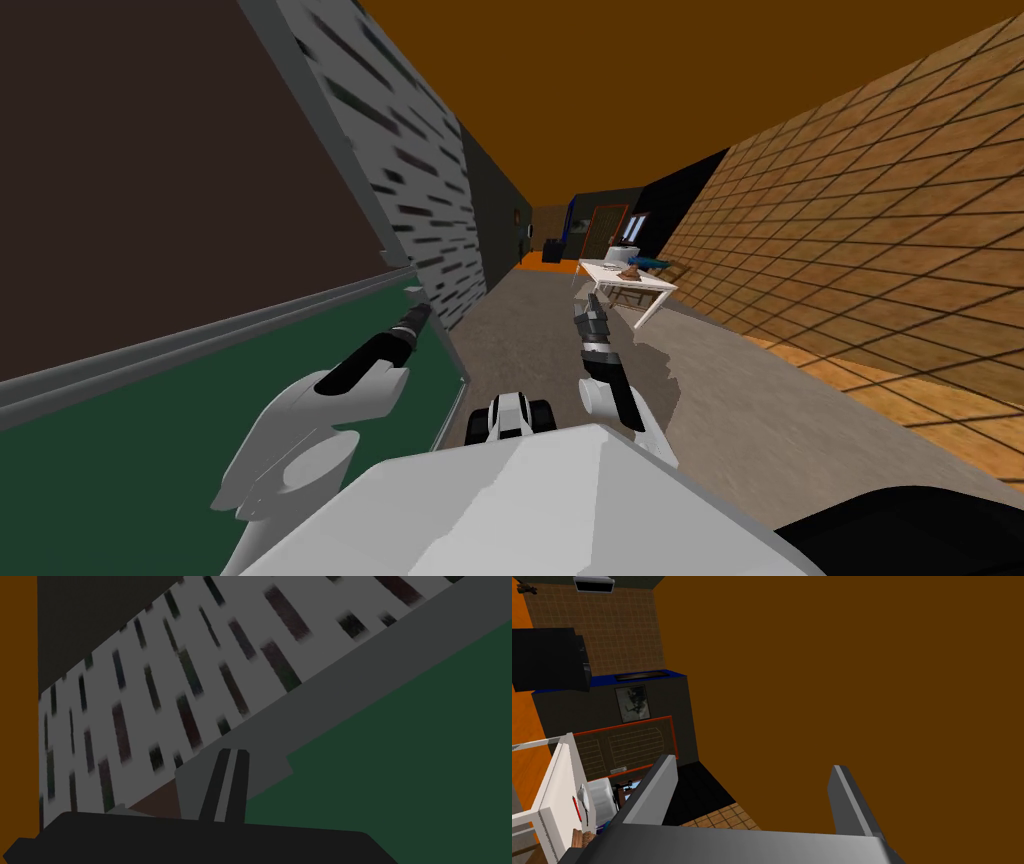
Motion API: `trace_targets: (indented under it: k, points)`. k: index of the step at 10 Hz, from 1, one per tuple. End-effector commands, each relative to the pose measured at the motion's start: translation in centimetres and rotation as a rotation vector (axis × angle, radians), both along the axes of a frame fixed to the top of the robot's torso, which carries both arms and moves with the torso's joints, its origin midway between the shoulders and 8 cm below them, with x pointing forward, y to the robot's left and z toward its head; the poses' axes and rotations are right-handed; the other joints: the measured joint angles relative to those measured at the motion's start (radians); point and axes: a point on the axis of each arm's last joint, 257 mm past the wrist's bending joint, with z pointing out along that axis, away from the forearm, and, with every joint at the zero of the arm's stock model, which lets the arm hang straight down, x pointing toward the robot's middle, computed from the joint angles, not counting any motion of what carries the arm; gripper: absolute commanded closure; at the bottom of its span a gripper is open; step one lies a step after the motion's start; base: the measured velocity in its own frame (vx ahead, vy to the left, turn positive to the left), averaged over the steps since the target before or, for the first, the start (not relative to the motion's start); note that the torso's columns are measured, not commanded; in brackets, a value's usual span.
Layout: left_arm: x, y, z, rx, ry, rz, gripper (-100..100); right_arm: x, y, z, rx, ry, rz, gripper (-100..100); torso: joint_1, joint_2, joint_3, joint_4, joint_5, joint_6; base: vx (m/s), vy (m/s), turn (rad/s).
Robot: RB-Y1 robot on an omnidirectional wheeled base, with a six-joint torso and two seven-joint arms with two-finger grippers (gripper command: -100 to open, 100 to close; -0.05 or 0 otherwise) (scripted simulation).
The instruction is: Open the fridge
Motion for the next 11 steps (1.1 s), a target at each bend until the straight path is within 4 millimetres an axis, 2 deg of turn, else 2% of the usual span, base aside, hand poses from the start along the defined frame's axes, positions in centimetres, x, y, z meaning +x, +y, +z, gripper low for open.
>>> trace_targets:
  k: [1, 6, 7, 8, 11]
  points:
    - [0.4, -1.8, 0.2, -0.001, -0.001, -0.065, 100, 0.0, 0.0, 0.0, 0.000, 0.000, 0.000, 0, 0.000, -0.003, -0.002, -0.001, 0.000, 0.000, -0.347, -0.129, -0.150]
    - [0.6, -5.2, -0.1, -0.002, 0.013, -0.190, 100, 0.0, 0.0, 0.0, 0.000, 0.000, 0.000, 0, 0.003, -0.008, -0.005, -0.002, 0.001, 0.000, -0.287, -0.112, -0.128]
    - [0.6, -4.6, -0.1, 0.000, 0.012, -0.173, 100, 0.0, 0.0, 0.0, 0.000, 0.000, 0.000, 0, 0.000, -0.008, -0.005, -0.002, 0.000, 0.000, -0.108, -0.055, -0.023]
    - [1.0, -4.1, -1.0, -0.001, 0.032, -0.163, -100, 0.0, 0.0, 0.0, 0.000, 0.001, 0.000, 0, 0.004, -0.013, -0.008, -0.004, 0.001, 0.000, -0.014, -0.004, 0.006]
    - [2.0, -2.6, -2.4, 0.008, 0.059, -0.132, -100, 0.0, 0.0, 0.0, -0.001, 0.001, -0.001, 0, 0.004, -0.010, -0.007, -0.003, 0.001, 0.000, 0.061, 0.053, 0.001]
